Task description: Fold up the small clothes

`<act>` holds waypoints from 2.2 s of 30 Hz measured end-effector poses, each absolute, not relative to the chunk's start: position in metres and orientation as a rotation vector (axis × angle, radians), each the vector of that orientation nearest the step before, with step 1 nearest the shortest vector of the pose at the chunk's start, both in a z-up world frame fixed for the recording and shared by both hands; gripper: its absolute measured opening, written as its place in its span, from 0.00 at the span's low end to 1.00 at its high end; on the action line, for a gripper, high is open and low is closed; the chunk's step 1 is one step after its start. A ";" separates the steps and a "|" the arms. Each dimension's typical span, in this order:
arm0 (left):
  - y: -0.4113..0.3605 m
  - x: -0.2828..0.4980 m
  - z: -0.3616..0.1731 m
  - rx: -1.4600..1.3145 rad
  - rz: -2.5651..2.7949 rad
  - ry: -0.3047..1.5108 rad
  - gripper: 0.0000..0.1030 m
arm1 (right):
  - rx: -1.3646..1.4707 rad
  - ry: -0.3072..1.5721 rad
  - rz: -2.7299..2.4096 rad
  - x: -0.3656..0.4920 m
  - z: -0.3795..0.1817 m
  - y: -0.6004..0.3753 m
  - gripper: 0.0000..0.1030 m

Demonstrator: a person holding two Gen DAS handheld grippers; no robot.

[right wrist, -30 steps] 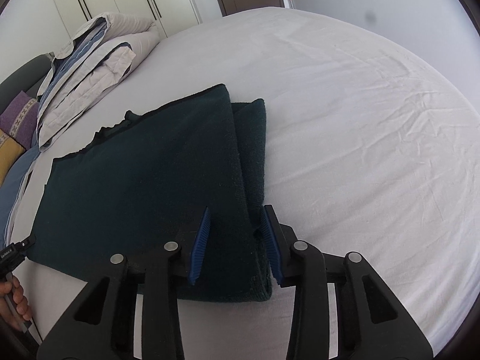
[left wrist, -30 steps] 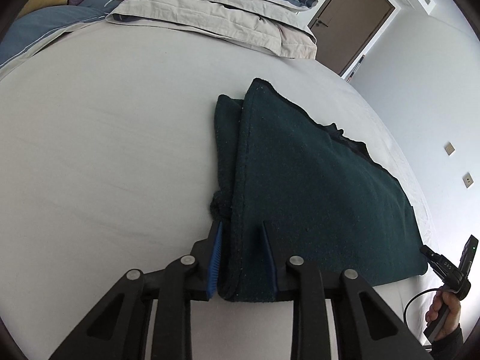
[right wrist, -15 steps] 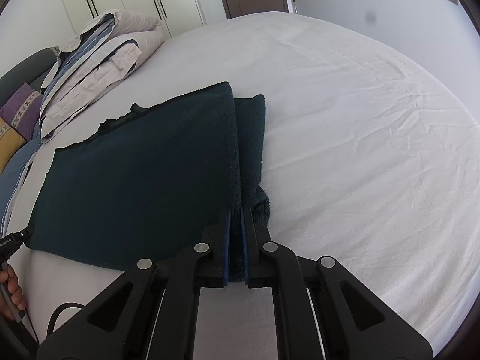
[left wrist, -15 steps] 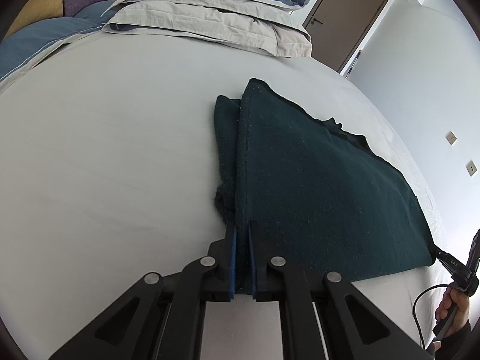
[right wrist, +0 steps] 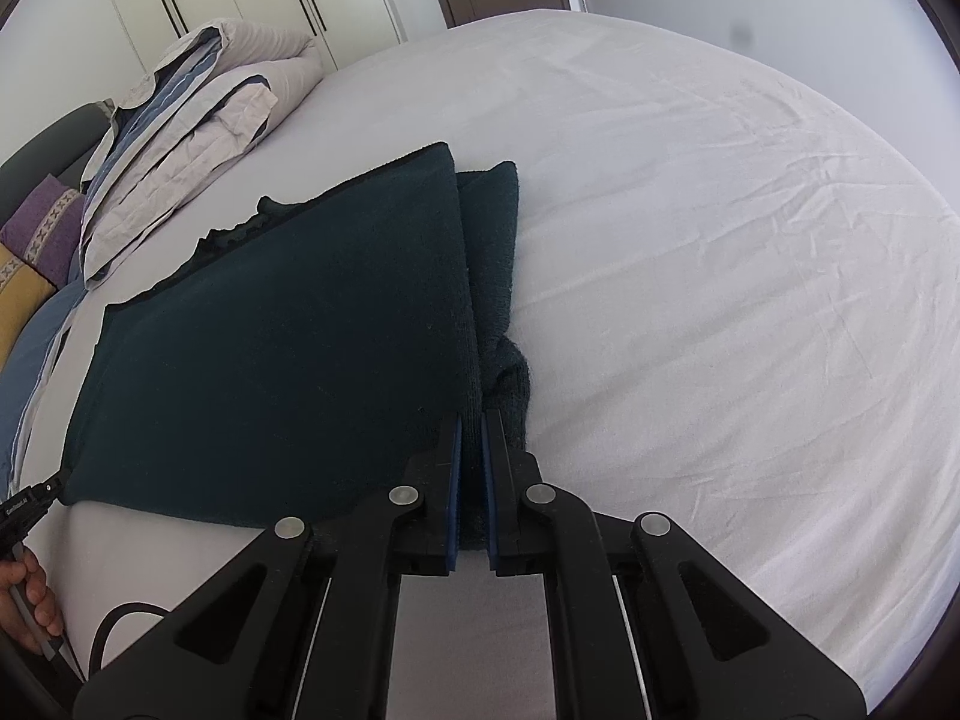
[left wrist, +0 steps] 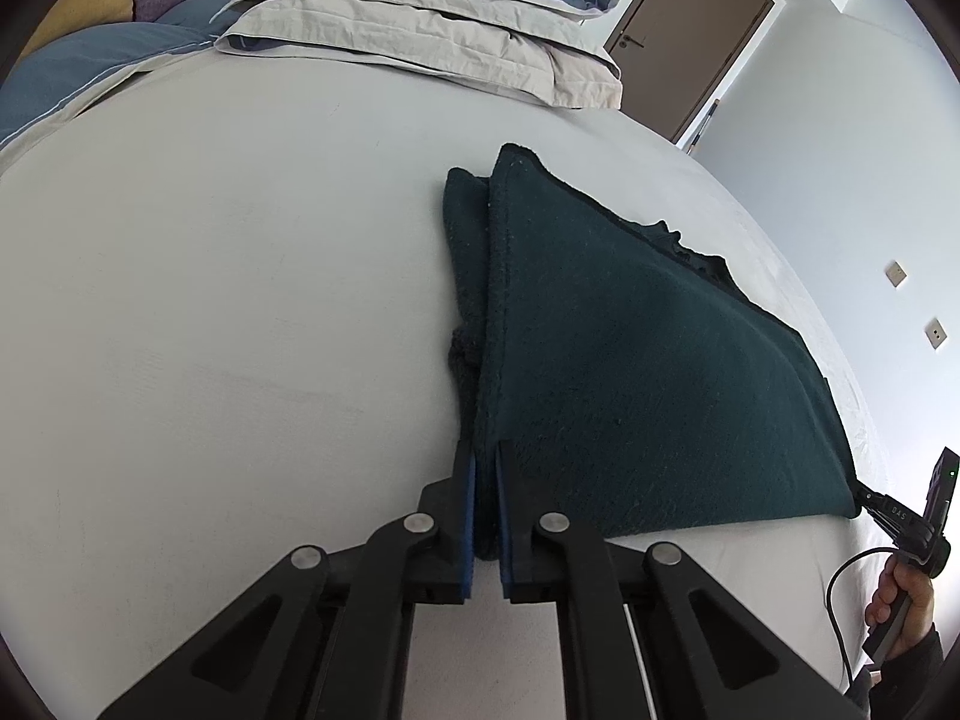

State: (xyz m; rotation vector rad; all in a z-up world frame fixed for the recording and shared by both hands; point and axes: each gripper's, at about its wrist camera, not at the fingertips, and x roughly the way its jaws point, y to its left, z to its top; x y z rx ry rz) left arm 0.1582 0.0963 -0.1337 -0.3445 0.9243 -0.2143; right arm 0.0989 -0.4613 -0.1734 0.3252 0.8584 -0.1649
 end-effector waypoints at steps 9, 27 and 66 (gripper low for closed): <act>0.100 0.159 -0.142 -0.378 -0.207 0.933 0.14 | 0.341 0.870 -0.148 0.106 -0.182 -0.468 0.06; 0.032 0.196 -0.075 -0.250 -0.248 0.825 0.51 | 0.458 0.743 0.034 0.121 -0.110 -0.419 0.16; -0.024 0.234 -0.137 -0.006 -0.190 0.861 0.68 | 0.813 0.949 0.360 0.171 -0.207 -0.297 0.20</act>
